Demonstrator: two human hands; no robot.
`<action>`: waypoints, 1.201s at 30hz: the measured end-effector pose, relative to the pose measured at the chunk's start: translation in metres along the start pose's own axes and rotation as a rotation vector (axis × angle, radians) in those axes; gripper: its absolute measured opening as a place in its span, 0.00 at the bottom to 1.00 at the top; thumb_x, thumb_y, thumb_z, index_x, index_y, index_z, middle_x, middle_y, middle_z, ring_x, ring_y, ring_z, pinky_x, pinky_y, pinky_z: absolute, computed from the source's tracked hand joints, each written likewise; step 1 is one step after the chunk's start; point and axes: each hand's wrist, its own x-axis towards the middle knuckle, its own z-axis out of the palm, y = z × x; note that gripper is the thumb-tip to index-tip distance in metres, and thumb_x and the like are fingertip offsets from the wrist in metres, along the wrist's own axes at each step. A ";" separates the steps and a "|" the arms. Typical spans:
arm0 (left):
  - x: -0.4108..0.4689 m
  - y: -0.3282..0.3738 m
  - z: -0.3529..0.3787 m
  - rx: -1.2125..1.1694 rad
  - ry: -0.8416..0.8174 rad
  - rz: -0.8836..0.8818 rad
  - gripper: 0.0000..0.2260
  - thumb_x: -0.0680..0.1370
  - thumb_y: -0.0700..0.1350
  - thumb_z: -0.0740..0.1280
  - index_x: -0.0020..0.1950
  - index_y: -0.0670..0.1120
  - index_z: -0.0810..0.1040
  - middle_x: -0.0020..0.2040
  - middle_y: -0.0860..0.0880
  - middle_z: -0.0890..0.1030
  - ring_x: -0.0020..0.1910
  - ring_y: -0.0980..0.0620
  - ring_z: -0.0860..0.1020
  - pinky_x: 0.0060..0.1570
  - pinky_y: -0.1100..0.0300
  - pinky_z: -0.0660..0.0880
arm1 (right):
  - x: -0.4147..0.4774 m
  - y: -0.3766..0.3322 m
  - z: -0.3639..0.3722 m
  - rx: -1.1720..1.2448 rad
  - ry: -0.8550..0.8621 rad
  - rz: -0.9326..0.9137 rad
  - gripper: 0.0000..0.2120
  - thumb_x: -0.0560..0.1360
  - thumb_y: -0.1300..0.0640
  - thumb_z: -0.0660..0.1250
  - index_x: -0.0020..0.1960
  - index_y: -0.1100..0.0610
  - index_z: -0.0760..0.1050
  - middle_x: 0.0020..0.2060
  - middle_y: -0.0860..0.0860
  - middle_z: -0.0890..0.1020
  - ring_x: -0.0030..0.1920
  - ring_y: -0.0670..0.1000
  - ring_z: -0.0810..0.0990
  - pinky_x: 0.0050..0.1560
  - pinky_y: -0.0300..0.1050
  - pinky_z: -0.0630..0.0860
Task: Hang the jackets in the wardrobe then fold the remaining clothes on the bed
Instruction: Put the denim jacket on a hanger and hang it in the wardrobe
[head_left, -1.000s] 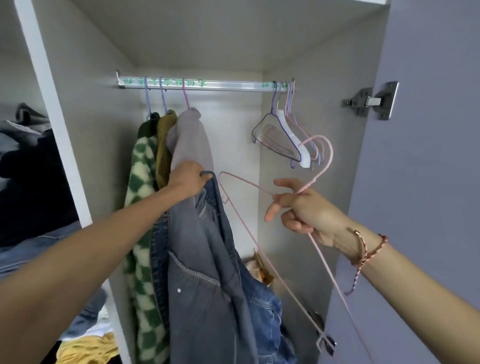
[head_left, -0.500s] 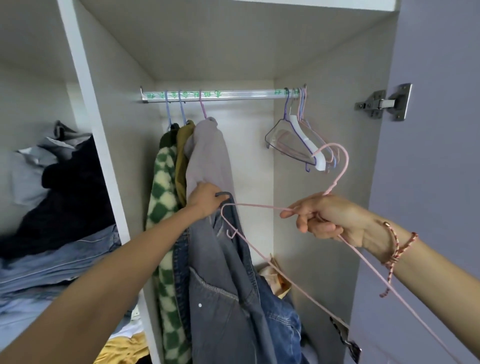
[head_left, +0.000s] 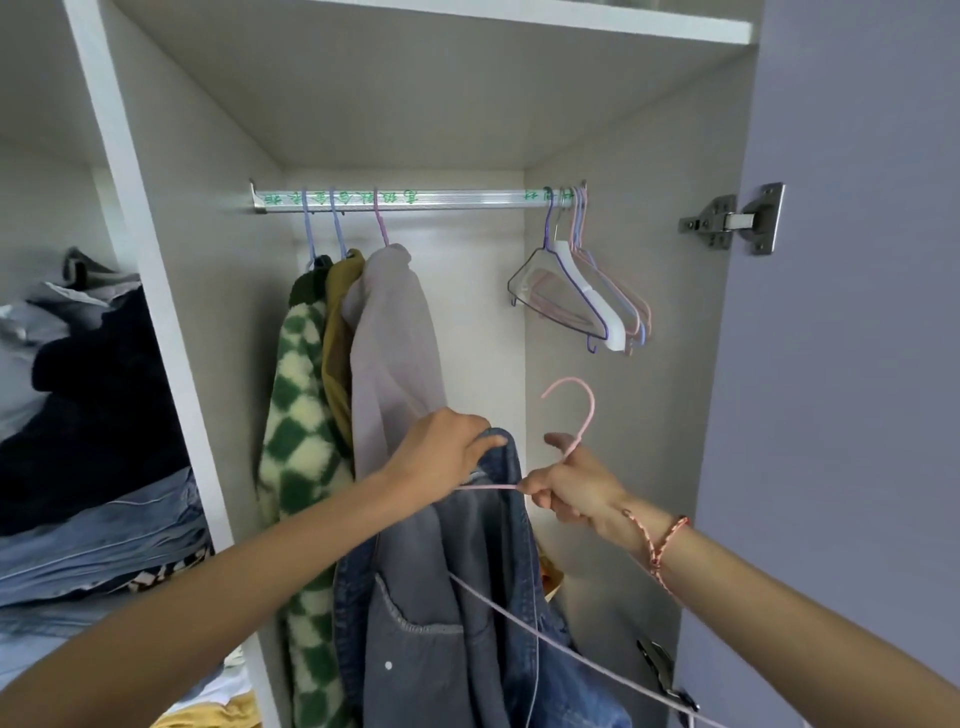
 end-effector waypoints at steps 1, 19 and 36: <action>-0.001 0.003 0.002 -0.033 0.025 -0.016 0.17 0.80 0.50 0.60 0.41 0.38 0.78 0.34 0.46 0.78 0.34 0.49 0.75 0.37 0.57 0.71 | 0.002 0.004 0.000 0.004 -0.036 -0.014 0.29 0.72 0.68 0.67 0.70 0.58 0.62 0.24 0.53 0.70 0.15 0.43 0.62 0.16 0.34 0.56; -0.020 0.008 0.019 -0.337 -0.623 -0.037 0.25 0.78 0.64 0.52 0.58 0.47 0.76 0.53 0.50 0.79 0.50 0.59 0.75 0.49 0.69 0.69 | -0.004 0.017 0.009 -0.077 -0.005 -0.171 0.11 0.73 0.70 0.57 0.34 0.60 0.70 0.19 0.51 0.69 0.14 0.42 0.64 0.16 0.32 0.56; -0.088 -0.039 -0.026 -0.587 -0.079 -0.338 0.31 0.51 0.79 0.63 0.23 0.51 0.67 0.19 0.56 0.69 0.21 0.62 0.68 0.24 0.70 0.61 | -0.014 0.129 -0.032 0.110 -0.604 0.116 0.29 0.67 0.44 0.73 0.57 0.64 0.75 0.49 0.58 0.80 0.46 0.52 0.80 0.53 0.48 0.77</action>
